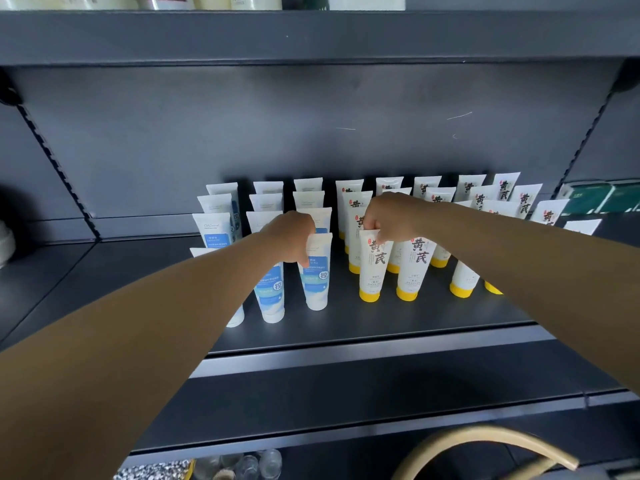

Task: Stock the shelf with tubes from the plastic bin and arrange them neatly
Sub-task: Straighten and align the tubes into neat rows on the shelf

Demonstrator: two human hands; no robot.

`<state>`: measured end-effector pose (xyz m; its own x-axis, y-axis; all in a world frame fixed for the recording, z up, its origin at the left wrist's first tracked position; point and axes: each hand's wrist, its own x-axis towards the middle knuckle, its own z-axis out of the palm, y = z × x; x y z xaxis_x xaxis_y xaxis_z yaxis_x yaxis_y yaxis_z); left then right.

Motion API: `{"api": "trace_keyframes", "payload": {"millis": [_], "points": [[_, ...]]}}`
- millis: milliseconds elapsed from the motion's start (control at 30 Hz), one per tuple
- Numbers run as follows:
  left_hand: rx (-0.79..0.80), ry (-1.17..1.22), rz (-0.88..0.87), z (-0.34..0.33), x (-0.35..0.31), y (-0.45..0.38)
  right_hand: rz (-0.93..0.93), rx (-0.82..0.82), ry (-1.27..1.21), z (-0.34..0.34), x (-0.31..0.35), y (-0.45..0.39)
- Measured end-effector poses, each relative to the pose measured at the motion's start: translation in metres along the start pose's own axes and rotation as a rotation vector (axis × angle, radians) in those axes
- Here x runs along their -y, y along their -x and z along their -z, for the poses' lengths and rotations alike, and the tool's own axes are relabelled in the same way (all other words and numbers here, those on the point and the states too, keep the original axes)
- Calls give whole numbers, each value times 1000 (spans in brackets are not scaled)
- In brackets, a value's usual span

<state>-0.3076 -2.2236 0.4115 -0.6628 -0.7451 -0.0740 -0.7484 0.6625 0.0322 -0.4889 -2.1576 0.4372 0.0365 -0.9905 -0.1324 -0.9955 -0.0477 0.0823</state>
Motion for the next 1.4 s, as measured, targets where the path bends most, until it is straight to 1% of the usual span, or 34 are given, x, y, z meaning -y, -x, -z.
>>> {"api": "trace_keyframes", "payload": {"millis": [300,467,700,833,933,1100,1233,1400], "points": [[25,107,-4,12,-8,-5,-22,-12,-16,-1,-1,-3],[-29,142,0,25,-5,-7,-18,29,-26,3,-1,-3],[-75,179,31,17,-3,-6,-19,68,-36,7,-5,-1],[-53,180,33,20,-3,-4,-26,32,-73,16,-4,5],[-68,189,38,31,2,2,-14,-11,-87,25,0,6],[-112,233,88,57,34,26,27,-80,-113,51,27,7],[-73,228,129,64,75,53,101,-108,-153,62,66,-3],[19,255,117,57,111,73,139,-65,-184,58,111,-20]]}}
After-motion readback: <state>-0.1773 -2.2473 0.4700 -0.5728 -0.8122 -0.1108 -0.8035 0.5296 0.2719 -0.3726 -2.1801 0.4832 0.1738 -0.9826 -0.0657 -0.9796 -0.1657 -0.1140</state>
